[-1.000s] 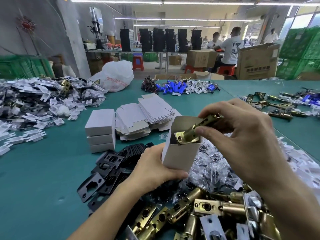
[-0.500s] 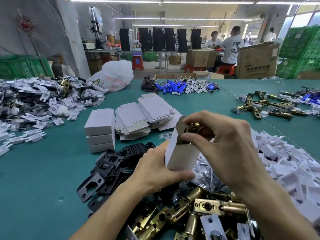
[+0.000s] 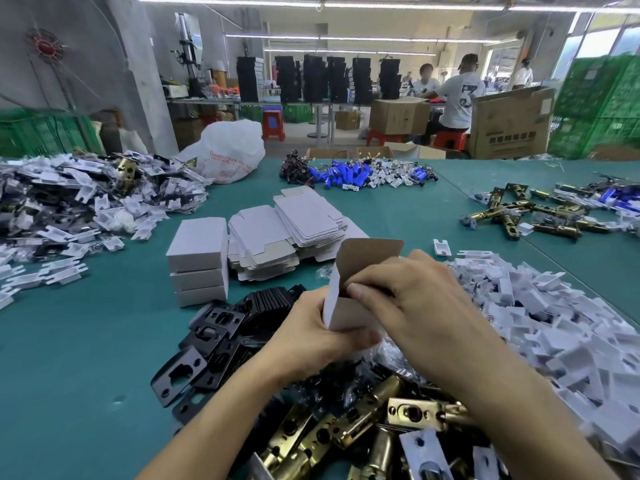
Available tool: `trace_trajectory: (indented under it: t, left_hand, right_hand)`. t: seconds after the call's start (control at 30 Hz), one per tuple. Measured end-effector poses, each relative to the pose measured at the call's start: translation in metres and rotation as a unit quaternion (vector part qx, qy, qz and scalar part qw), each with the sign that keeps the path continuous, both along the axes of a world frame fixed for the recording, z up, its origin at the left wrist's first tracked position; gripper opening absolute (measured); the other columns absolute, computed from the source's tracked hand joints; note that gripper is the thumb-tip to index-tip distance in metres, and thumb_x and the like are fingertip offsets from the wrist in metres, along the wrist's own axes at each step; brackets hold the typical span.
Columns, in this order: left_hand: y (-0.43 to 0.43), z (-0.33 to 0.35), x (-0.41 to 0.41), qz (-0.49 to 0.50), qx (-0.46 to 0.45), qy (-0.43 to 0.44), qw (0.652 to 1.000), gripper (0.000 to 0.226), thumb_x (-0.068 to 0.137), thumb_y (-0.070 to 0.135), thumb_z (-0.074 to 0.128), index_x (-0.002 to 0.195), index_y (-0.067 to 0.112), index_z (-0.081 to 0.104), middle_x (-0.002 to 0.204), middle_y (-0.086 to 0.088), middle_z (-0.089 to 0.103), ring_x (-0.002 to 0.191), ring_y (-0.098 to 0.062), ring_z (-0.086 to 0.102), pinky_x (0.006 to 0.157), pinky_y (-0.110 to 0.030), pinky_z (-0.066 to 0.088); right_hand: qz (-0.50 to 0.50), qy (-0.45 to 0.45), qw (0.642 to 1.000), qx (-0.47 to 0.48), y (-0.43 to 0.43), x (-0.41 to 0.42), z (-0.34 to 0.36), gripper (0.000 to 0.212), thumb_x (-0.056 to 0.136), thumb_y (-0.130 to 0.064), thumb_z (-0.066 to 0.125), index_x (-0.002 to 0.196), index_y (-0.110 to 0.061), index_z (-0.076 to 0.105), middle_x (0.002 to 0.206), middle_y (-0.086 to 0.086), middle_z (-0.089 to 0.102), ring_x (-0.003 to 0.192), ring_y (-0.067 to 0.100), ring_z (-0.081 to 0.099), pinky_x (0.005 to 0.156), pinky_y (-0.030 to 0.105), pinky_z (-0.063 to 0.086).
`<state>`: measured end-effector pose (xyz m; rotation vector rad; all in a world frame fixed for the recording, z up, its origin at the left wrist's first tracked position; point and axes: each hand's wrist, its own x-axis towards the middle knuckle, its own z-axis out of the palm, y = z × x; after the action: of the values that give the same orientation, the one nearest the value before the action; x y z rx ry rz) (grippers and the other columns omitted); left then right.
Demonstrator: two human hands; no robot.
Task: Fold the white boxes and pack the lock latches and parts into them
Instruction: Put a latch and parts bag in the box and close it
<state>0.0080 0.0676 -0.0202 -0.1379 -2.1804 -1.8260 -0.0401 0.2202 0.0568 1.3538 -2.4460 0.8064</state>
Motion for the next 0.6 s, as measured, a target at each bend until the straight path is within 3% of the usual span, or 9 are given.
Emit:
trace_trajectory:
  t: [0.1, 0.2, 0.27, 0.37, 0.43, 0.5, 0.6]
  left_hand:
    - [-0.002, -0.006, 0.000, 0.011, 0.035, -0.026, 0.999, 0.017, 0.079, 0.012, 0.081, 0.076, 0.022, 0.068, 0.071, 0.002, 0.061, 0.067, -0.014, 0.056, 0.064, -0.030, 0.050]
    - [-0.007, -0.008, -0.001, 0.041, 0.060, -0.038, 0.997, 0.016, 0.072, 0.016, 0.084, 0.083, 0.016, 0.073, 0.078, -0.003, 0.068, 0.074, -0.016, 0.063, 0.067, -0.026, 0.053]
    - [-0.009, -0.009, -0.001, 0.055, 0.083, -0.061, 0.993, 0.025, 0.067, 0.019, 0.087, 0.089, 0.019, 0.077, 0.086, -0.005, 0.076, 0.081, -0.019, 0.070, 0.075, -0.029, 0.058]
    - [-0.011, -0.008, 0.001, 0.081, 0.118, -0.083, 0.986, 0.038, 0.053, 0.033, 0.092, 0.089, 0.032, 0.078, 0.091, -0.006, 0.078, 0.086, -0.020, 0.075, 0.075, -0.031, 0.061]
    - [-0.012, -0.008, 0.002, 0.081, 0.128, -0.087, 0.985, 0.043, 0.049, 0.036, 0.093, 0.088, 0.027, 0.078, 0.092, -0.007, 0.078, 0.087, -0.021, 0.075, 0.073, -0.029, 0.060]
    - [-0.014, -0.008, 0.002, 0.080, 0.119, -0.095, 0.985, 0.048, 0.048, 0.035, 0.094, 0.090, 0.020, 0.077, 0.094, -0.009, 0.078, 0.089, -0.023, 0.075, 0.073, -0.030, 0.060]
    - [-0.013, -0.006, 0.005, 0.069, 0.108, -0.096, 0.987, 0.045, 0.050, 0.029, 0.095, 0.091, 0.021, 0.078, 0.096, -0.010, 0.077, 0.091, -0.023, 0.074, 0.074, -0.029, 0.060]
  right_hand:
    - [-0.016, 0.021, 1.000, 0.004, -0.002, 0.001, -0.001, 0.024, 0.098, -0.035, 0.051, 0.107, -0.031, 0.073, 0.103, -0.009, 0.057, 0.098, 0.014, 0.044, 0.091, 0.030, 0.037]
    - [-0.012, -0.012, 0.998, -0.056, -0.001, -0.001, -0.001, 0.018, 0.096, -0.030, 0.056, 0.108, -0.031, 0.070, 0.107, -0.013, 0.051, 0.105, 0.006, 0.044, 0.091, 0.010, 0.031]
    - [-0.034, -0.032, 0.995, -0.088, 0.003, -0.007, -0.002, 0.012, 0.095, -0.031, 0.056, 0.101, -0.034, 0.065, 0.103, -0.017, 0.050, 0.101, 0.000, 0.044, 0.086, 0.007, 0.033]
    - [-0.114, -0.059, 0.990, -0.063, 0.018, -0.025, -0.004, 0.006, 0.097, -0.029, 0.052, 0.093, -0.031, 0.056, 0.094, -0.014, 0.052, 0.092, 0.007, 0.049, 0.075, 0.024, 0.038]
    - [-0.196, -0.093, 0.976, 0.005, 0.032, -0.046, -0.008, 0.013, 0.099, -0.020, 0.047, 0.094, -0.022, 0.058, 0.093, -0.003, 0.060, 0.092, 0.019, 0.054, 0.077, 0.034, 0.043]
    - [-0.281, -0.125, 0.948, 0.079, 0.047, -0.069, -0.010, 0.020, 0.097, -0.012, 0.042, 0.098, -0.018, 0.060, 0.100, 0.009, 0.063, 0.090, 0.027, 0.056, 0.082, 0.040, 0.050]
    - [-0.362, -0.136, 0.904, 0.184, 0.073, -0.094, -0.010, 0.021, 0.091, -0.007, 0.045, 0.102, -0.012, 0.062, 0.100, 0.014, 0.064, 0.090, 0.032, 0.061, 0.085, 0.043, 0.055]
